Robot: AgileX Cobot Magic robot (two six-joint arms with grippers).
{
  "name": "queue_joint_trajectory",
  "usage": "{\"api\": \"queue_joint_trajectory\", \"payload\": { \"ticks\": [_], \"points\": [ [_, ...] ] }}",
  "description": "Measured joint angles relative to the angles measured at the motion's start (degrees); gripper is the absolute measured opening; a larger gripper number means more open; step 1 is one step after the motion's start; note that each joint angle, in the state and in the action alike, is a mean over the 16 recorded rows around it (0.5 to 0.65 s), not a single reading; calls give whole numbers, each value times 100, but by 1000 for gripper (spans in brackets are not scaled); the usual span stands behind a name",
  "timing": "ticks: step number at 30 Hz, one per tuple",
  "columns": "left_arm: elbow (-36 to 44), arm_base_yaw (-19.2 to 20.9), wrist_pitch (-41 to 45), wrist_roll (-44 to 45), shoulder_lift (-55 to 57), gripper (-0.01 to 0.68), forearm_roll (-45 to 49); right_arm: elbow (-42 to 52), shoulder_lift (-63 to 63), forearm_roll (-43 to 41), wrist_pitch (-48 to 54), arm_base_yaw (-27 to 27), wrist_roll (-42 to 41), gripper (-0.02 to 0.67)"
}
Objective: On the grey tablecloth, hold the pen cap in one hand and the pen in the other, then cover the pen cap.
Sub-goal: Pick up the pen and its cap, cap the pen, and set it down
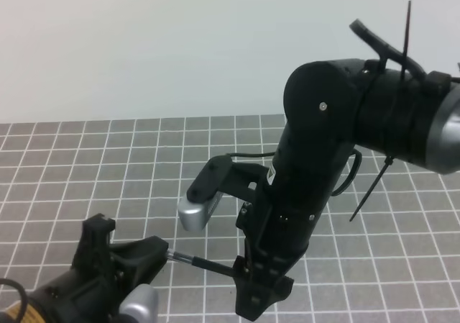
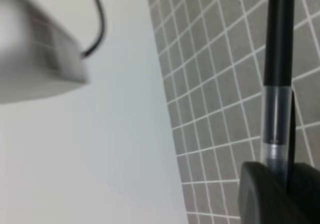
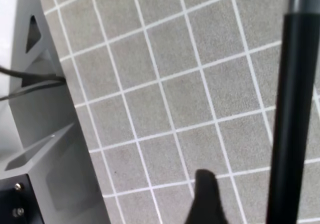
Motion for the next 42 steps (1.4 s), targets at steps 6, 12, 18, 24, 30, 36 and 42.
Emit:
{"api": "queue_joint_trajectory", "payload": {
  "ticks": [6,12,18,24,30,36,42],
  "points": [
    [0,79,-62,-351,-157,83,19,-6,81,44,0,1,-134,195],
    [0,239,-138,-771,-318,151,81,-15,96,122,-36,2,-242,28],
    [0,506,-204,-1250,-540,248,146,-18,96,166,-36,1,-259,1],
    [0,977,-199,-1824,-882,321,181,-18,96,-36,-87,-56,157,8],
    [1,1710,-156,-2713,-1458,339,146,13,97,-237,-378,-309,1098,8],
    [5,2512,-220,-3810,-2315,340,109,269,120,-283,-1061,-751,2368,4],
    [17,3117,-285,-4748,-3281,340,80,748,188,-203,-1964,-1135,3533,-3]
  ]
}}
